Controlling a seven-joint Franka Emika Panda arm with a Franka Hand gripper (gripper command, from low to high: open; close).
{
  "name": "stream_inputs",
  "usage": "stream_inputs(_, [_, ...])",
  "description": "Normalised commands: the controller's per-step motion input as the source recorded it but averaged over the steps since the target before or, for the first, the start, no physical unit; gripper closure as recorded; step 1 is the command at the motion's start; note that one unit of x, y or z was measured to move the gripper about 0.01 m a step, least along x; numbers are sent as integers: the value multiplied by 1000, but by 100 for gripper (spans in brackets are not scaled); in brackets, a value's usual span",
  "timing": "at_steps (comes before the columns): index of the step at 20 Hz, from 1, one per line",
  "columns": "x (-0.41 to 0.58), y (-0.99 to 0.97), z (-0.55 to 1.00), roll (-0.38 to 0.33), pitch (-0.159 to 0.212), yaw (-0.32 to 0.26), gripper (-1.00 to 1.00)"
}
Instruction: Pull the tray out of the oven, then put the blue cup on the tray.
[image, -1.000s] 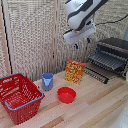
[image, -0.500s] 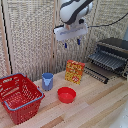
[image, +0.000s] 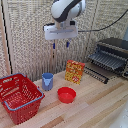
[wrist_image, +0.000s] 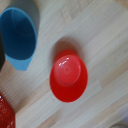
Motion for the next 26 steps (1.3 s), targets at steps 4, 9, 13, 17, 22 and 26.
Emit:
stream_inputs(4, [-224, 491, -268, 23, 12, -25, -100])
stream_inputs(9, [-227, 85, -200, 1, 39, 0, -100])
stream_inputs(13, [-134, -284, -159, 8, 26, 6, -100])
stream_inputs(17, [4, -440, -327, 22, 0, 32, -100])
stream_inputs(22, [118, -153, -644, 7, 0, 18, -100])
stream_inputs(26, [301, 277, -593, 3, -19, 5, -100])
